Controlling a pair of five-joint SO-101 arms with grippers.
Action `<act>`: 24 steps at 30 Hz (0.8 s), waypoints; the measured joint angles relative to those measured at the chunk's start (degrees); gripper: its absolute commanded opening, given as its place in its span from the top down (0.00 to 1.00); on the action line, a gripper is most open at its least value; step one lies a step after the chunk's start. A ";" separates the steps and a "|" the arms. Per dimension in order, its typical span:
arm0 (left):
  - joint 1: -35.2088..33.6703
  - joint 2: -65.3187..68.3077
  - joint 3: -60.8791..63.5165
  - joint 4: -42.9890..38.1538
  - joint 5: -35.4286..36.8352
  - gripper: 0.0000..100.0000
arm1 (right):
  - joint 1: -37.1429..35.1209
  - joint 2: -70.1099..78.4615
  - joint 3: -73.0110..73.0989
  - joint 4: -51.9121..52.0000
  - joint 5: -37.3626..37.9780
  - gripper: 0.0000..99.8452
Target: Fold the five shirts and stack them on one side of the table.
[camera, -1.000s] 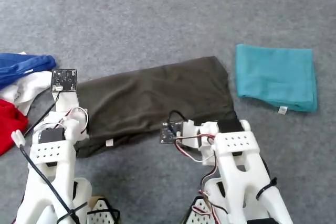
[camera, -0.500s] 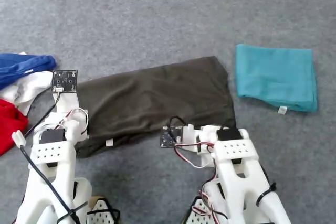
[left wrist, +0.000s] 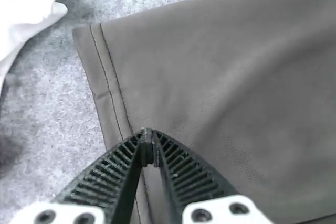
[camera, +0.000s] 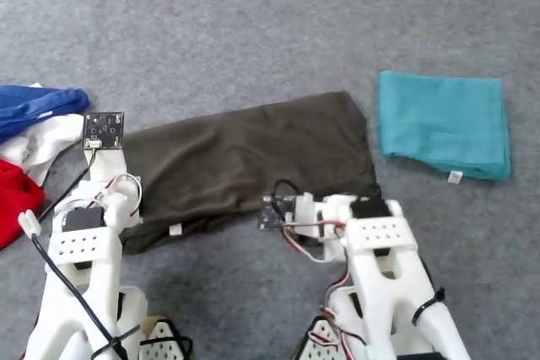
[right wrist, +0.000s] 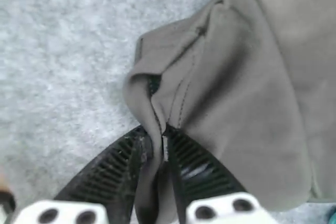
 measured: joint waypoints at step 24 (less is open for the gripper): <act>0.00 0.00 0.00 0.00 0.00 0.97 | -3.43 49.67 -64.18 16.53 3.43 0.99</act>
